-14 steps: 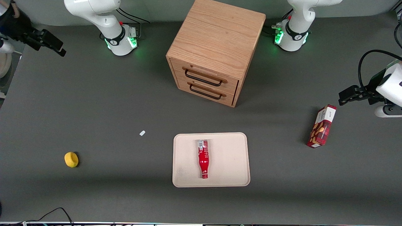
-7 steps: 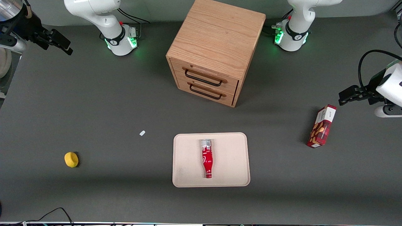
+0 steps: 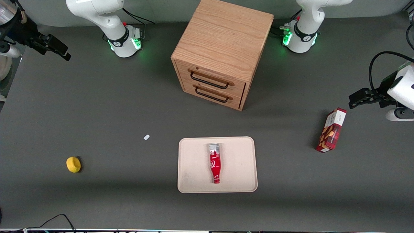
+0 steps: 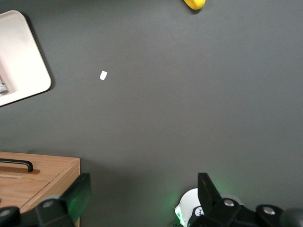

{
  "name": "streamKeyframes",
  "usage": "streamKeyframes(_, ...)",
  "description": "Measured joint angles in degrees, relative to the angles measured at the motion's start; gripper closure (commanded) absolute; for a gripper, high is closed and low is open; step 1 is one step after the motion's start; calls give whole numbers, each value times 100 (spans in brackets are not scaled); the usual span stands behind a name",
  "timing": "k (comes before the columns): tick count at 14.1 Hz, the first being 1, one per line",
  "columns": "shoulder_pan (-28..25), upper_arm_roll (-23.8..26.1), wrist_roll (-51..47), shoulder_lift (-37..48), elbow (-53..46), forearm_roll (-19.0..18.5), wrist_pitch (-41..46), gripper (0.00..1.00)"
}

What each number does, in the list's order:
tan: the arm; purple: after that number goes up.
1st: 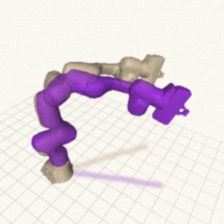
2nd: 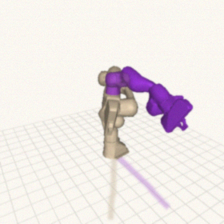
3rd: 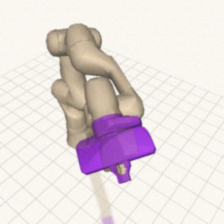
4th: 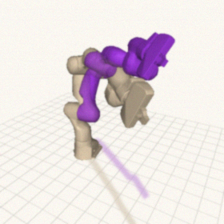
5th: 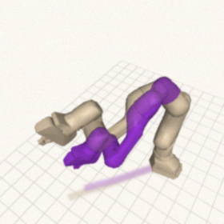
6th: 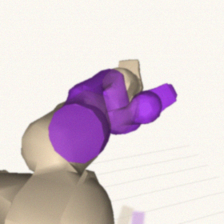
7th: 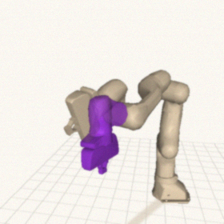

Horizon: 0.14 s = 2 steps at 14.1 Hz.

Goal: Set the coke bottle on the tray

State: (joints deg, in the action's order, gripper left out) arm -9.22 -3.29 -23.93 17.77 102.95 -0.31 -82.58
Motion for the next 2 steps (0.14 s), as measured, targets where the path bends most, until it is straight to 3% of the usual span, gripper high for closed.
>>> streamKeyframes(2, -2, 0, 0, -106, -62, 0, 0, 0)
